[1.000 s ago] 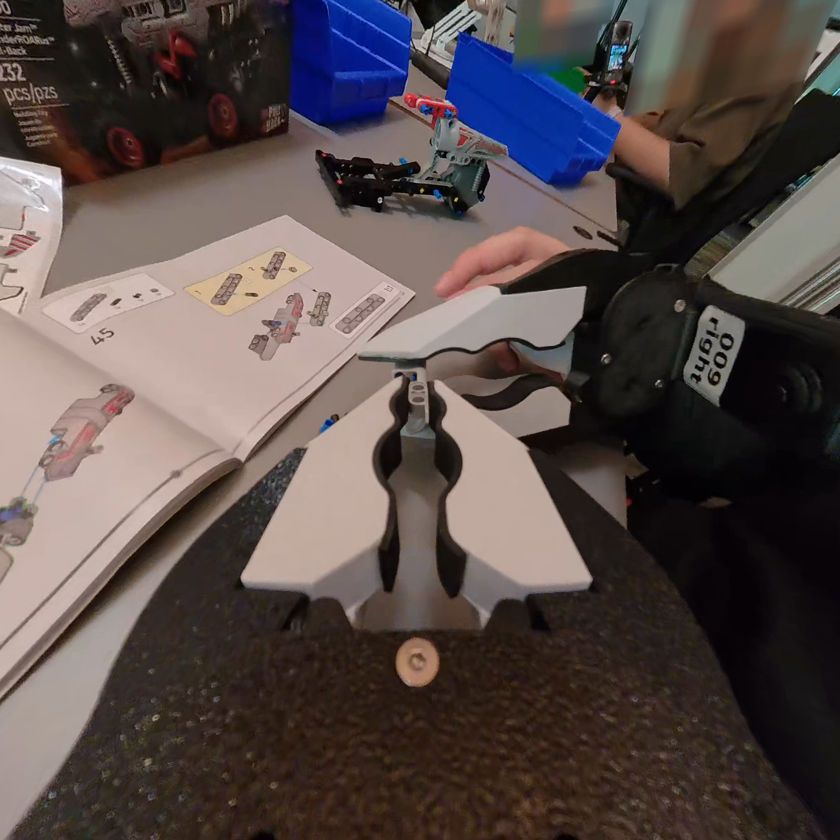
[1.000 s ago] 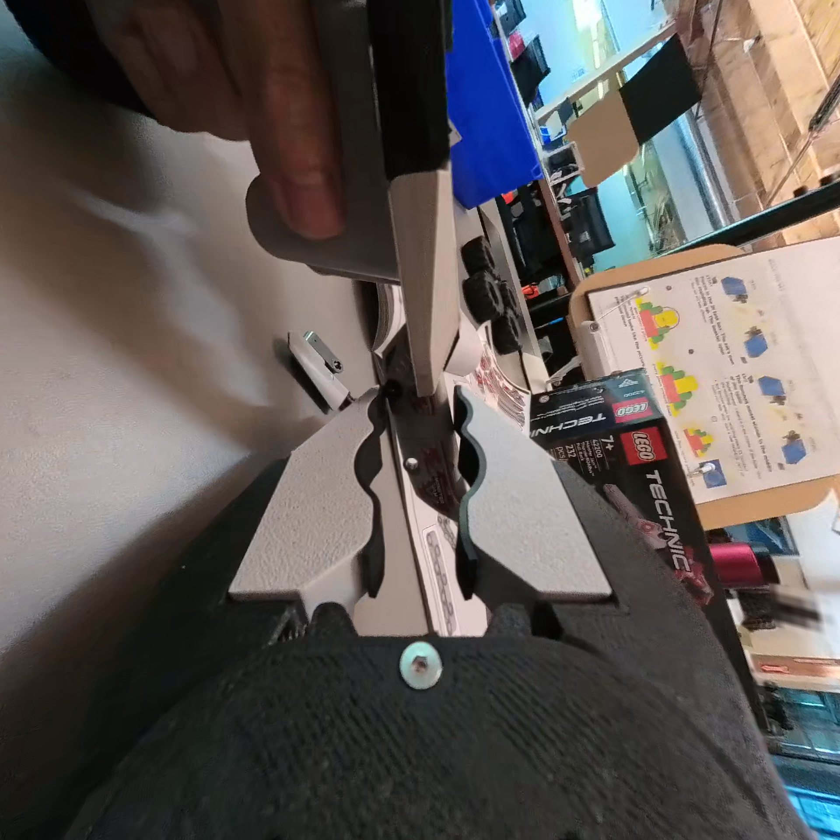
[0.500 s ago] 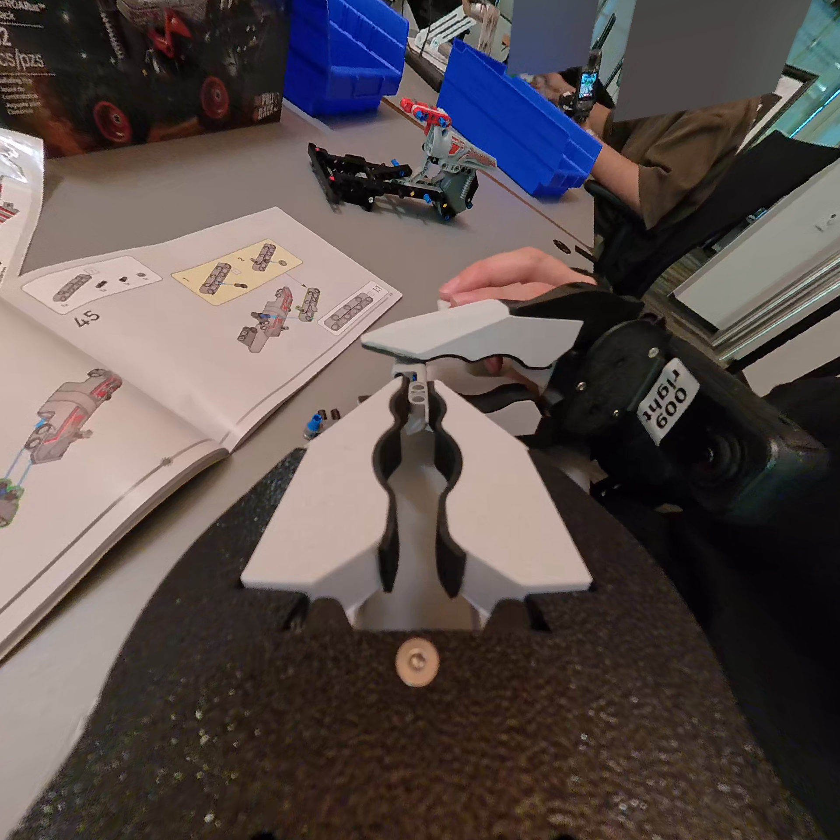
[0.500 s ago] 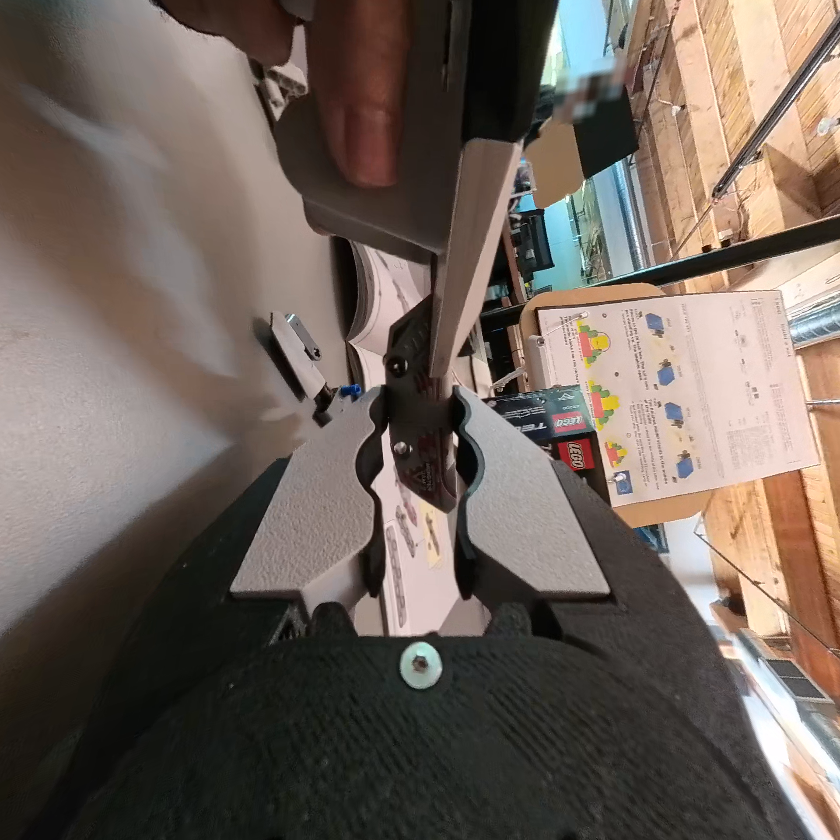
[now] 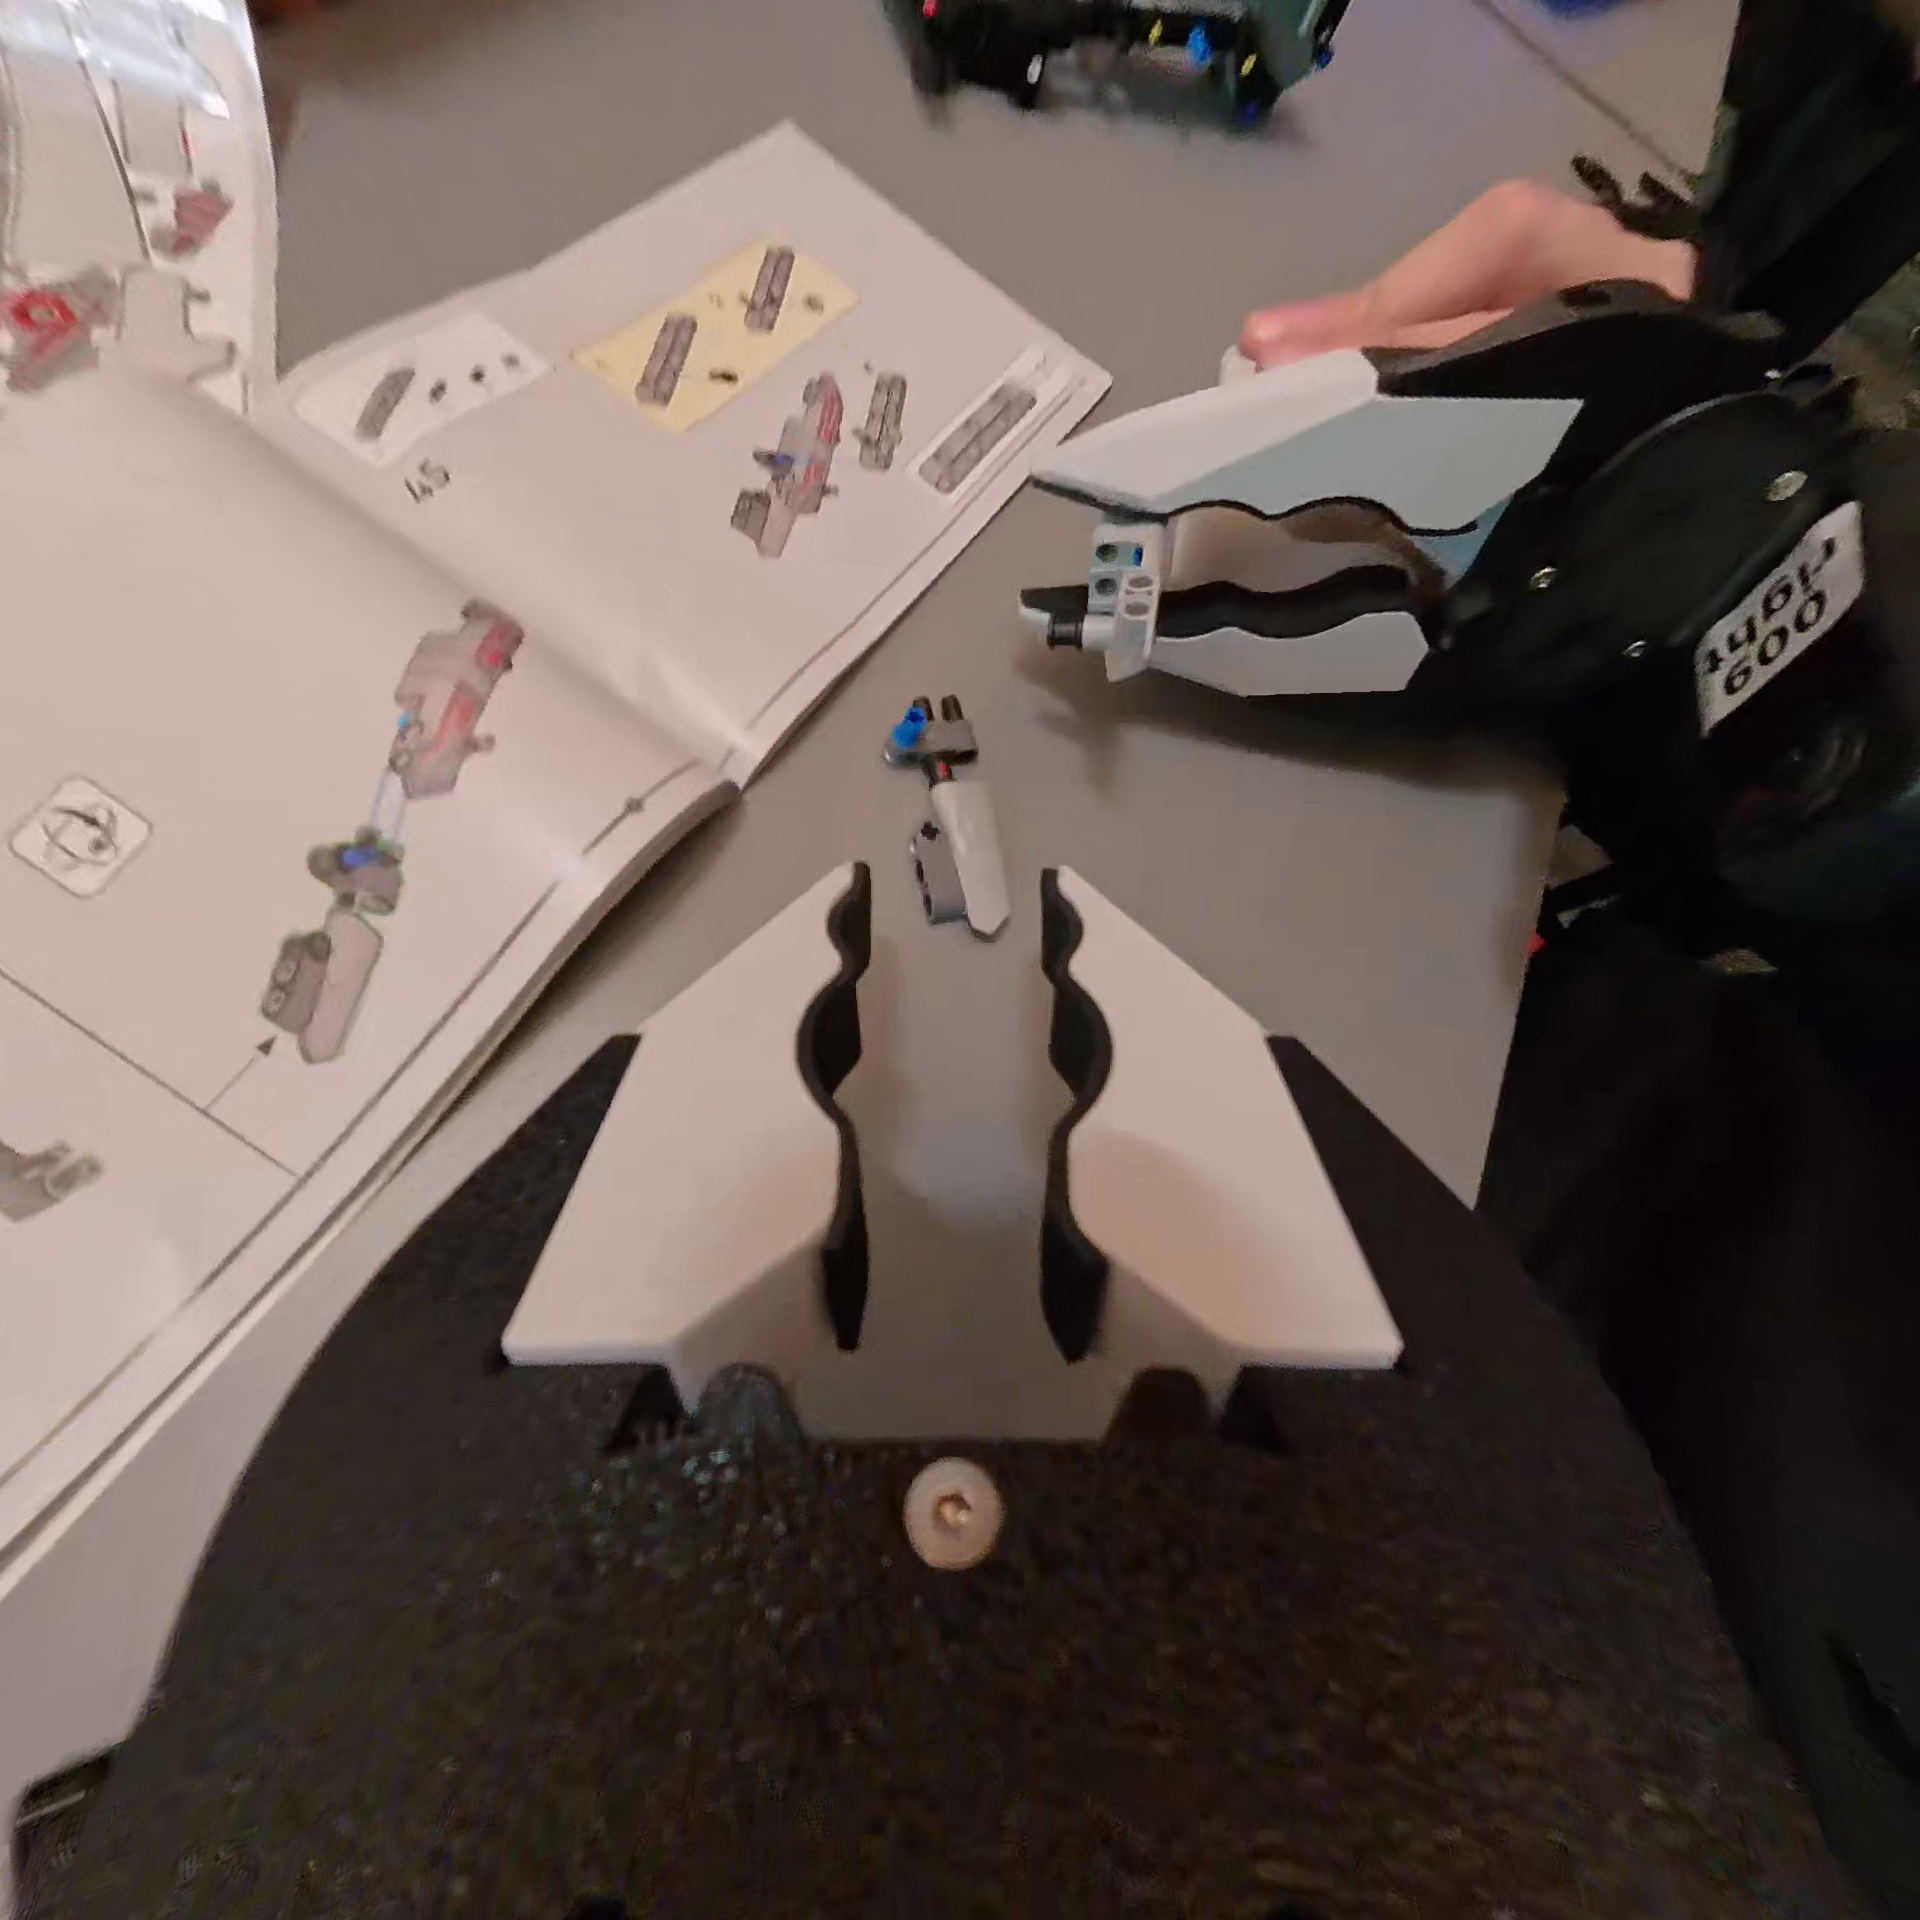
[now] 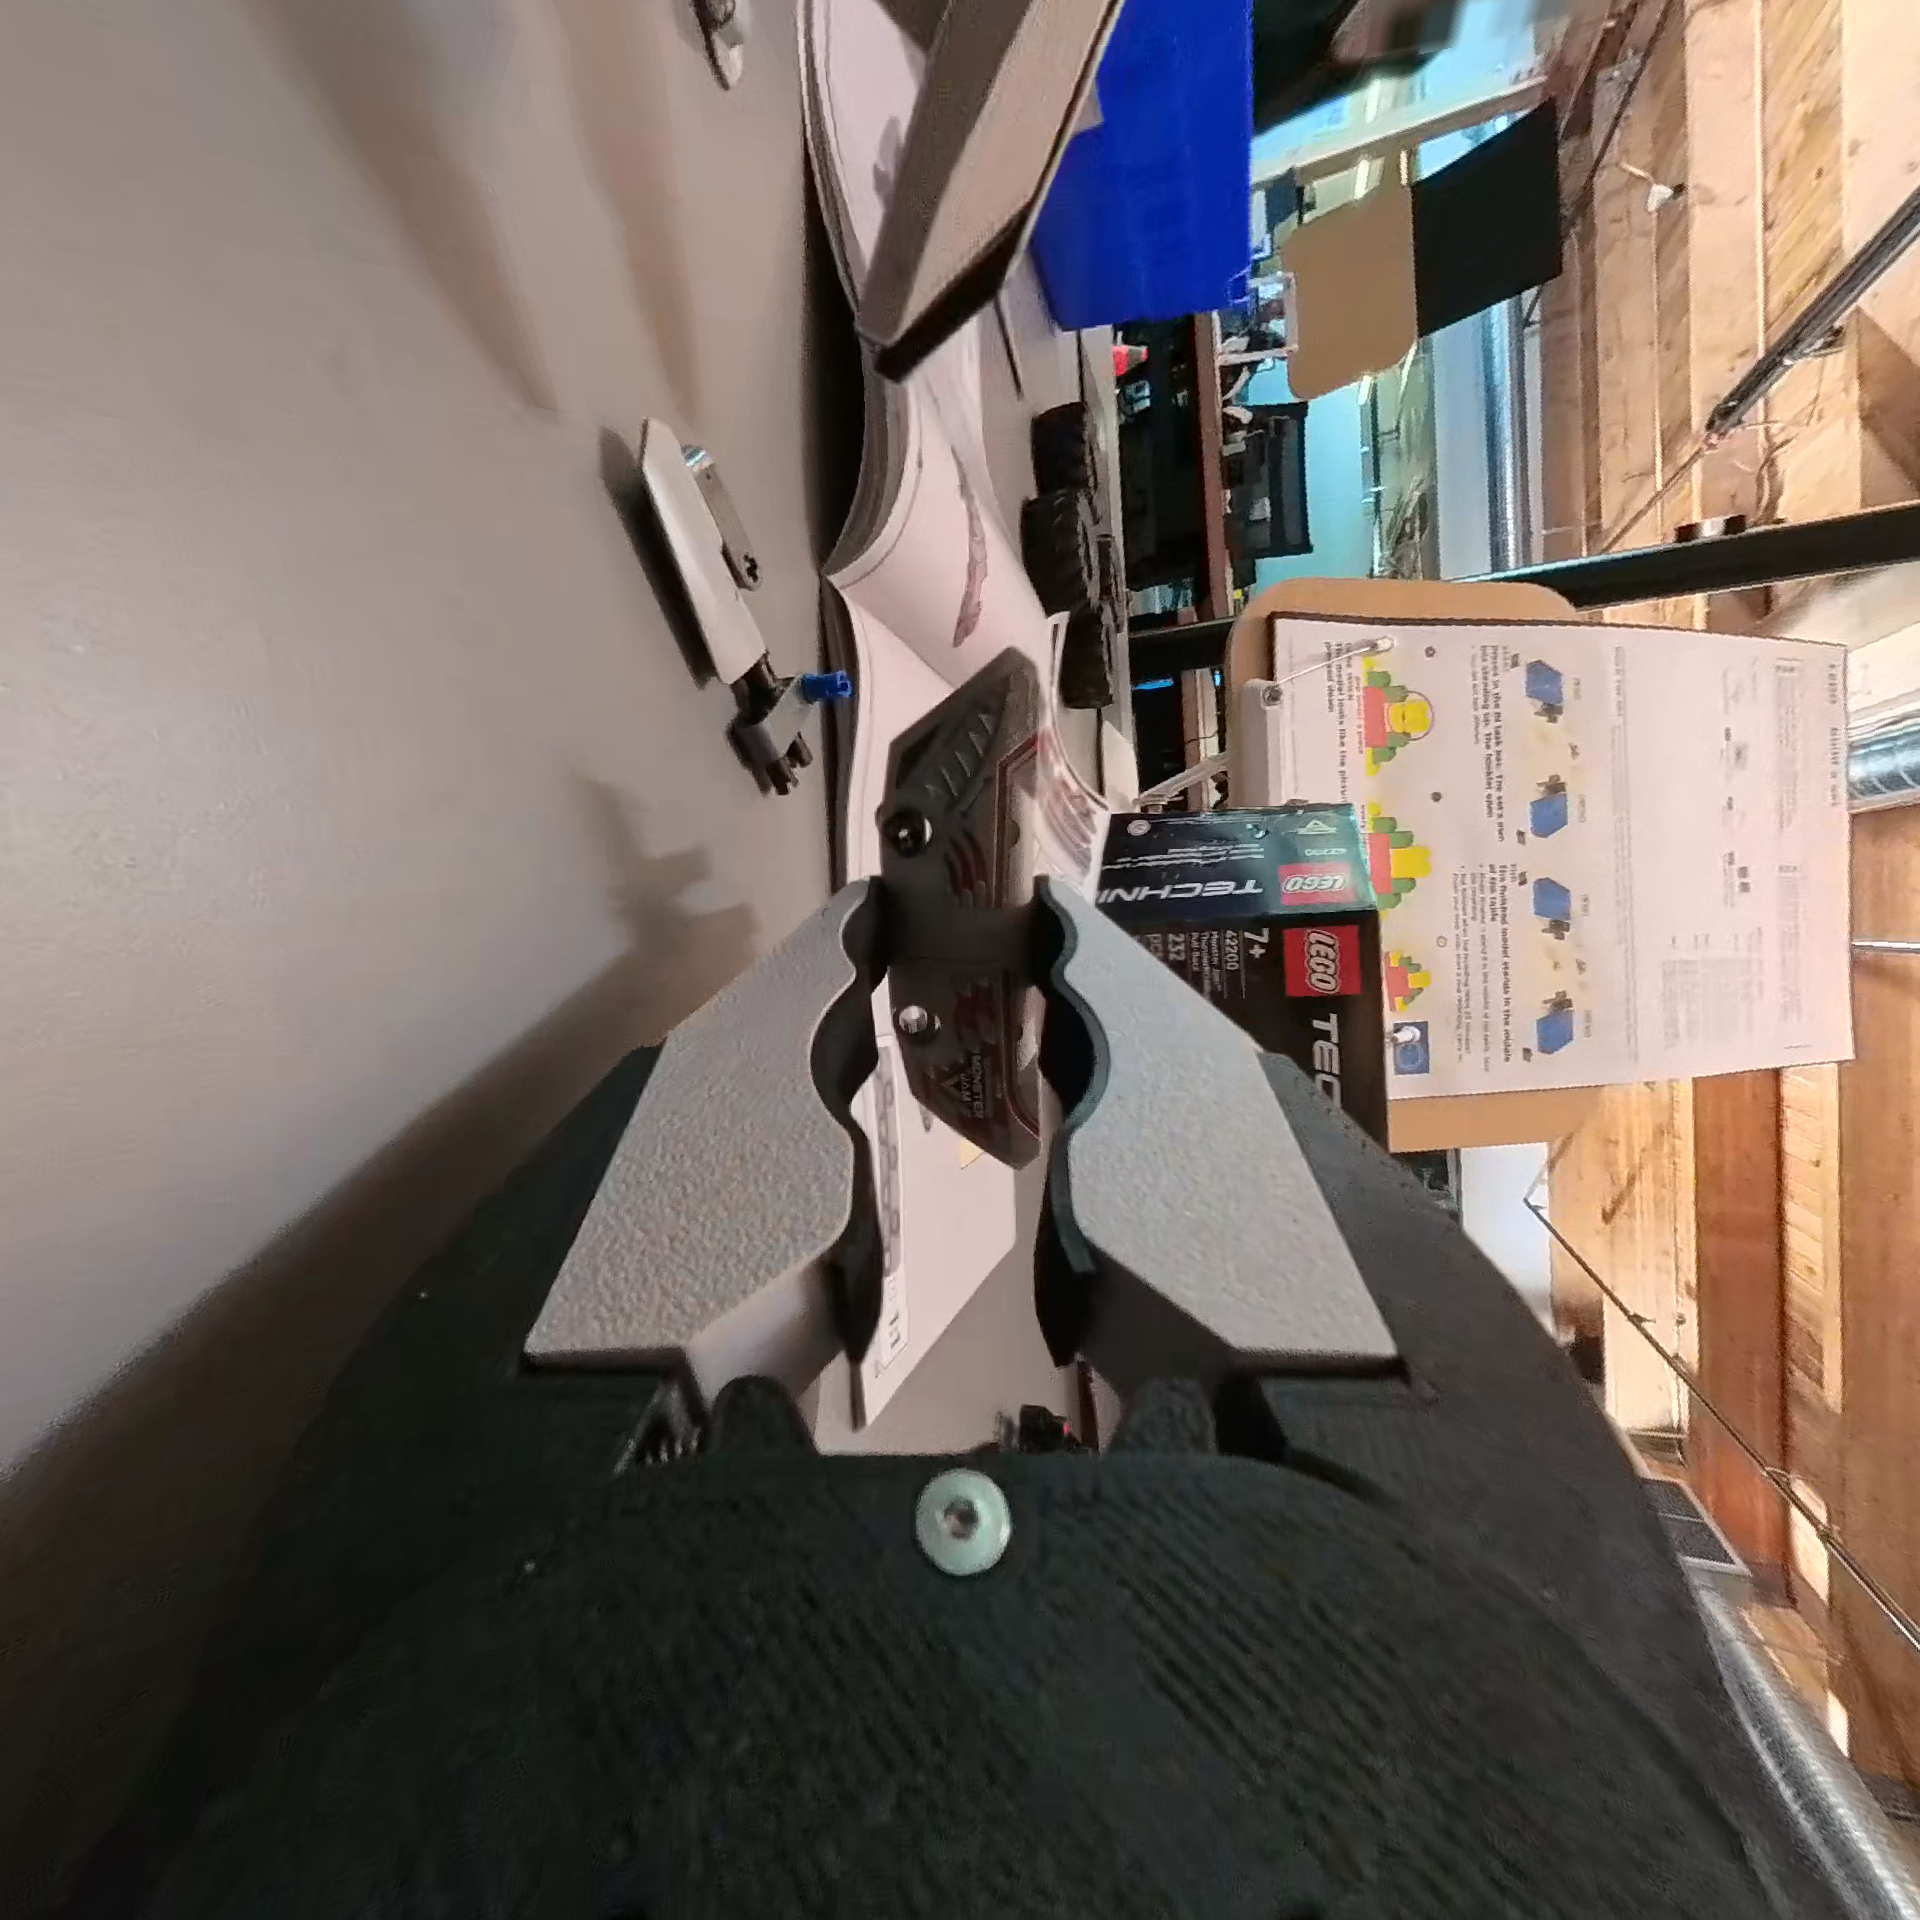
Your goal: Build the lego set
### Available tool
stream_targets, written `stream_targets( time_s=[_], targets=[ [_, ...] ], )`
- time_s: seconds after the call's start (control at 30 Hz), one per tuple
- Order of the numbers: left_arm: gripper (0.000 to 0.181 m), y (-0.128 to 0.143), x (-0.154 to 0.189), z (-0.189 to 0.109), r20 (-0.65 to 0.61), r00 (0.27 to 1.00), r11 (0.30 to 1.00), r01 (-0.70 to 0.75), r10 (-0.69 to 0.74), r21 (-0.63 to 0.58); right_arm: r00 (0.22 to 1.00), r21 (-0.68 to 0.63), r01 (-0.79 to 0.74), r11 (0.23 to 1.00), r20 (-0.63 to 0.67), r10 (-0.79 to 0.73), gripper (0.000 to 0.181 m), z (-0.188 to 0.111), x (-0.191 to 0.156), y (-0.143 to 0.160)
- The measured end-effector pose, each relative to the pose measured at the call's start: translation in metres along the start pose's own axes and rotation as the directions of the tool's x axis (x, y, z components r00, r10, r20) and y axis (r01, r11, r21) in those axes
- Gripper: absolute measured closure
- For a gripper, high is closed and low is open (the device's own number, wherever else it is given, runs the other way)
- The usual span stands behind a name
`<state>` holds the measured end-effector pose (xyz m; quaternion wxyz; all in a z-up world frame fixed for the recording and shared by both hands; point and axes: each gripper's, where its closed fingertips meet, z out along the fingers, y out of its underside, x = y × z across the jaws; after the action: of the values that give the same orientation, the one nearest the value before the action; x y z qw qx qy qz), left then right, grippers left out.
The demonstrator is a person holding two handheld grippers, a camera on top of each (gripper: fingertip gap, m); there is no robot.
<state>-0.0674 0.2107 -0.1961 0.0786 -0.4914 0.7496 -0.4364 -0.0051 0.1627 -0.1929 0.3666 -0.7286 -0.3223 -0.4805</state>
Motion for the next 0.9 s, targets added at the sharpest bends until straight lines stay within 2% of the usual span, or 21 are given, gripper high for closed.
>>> stream_targets(
  time_s=[0.03,0.17,0.27,0.37,0.43,0.5,0.7,0.8,0.9],
  targets=[
    [0.147,0.004,0.001,0.005,0.003,1.000,1.000,0.021,-0.021,-0.022,1.000,-0.011,0.009,1.000,0.005,-0.009,0.155,0.001,-0.002,0.001],
    [0.133,0.014,-0.001,0.025,0.056,0.998,0.997,0.038,-0.034,-0.070,1.000,-0.034,0.024,0.999,-0.002,-0.024,0.155,0.003,-0.004,0.001],
    [0.141,0.010,-0.005,0.034,0.112,0.994,0.999,0.003,0.002,-0.041,1.000,-0.029,-0.011,1.000,0.001,0.011,0.155,0.003,-0.005,0.000],
    [0.148,0.013,-0.009,0.034,0.172,0.978,0.991,-0.108,0.121,-0.084,1.000,-0.031,-0.020,0.999,-0.008,0.020,0.155,0.003,-0.003,0.001],
    [0.161,0.016,-0.012,0.033,0.195,0.950,0.967,-0.222,0.243,-0.121,1.000,-0.028,-0.028,0.999,-0.015,0.027,0.155,0.003,-0.002,0.000],
    [0.164,0.017,-0.006,0.034,0.153,0.927,0.937,-0.327,0.344,-0.126,0.999,-0.028,-0.037,0.999,-0.013,0.037,0.155,0.003,-0.002,0.000],
    [0.166,0.014,-0.005,0.034,0.115,0.890,0.897,-0.434,0.441,-0.083,1.000,-0.031,-0.023,0.999,-0.010,0.023,0.155,0.004,-0.005,-0.002],
    [0.175,0.006,-0.003,0.033,0.156,0.836,0.850,-0.525,0.526,-0.047,0.999,-0.025,-0.030,0.999,-0.013,0.030,0.155,0.004,-0.005,-0.002],
    [0.176,0.004,-0.001,0.035,0.181,0.775,0.793,-0.607,0.605,-0.052,0.999,-0.024,-0.034,0.999,-0.003,0.034,0.155,0.005,-0.006,-0.002]
  ],
)
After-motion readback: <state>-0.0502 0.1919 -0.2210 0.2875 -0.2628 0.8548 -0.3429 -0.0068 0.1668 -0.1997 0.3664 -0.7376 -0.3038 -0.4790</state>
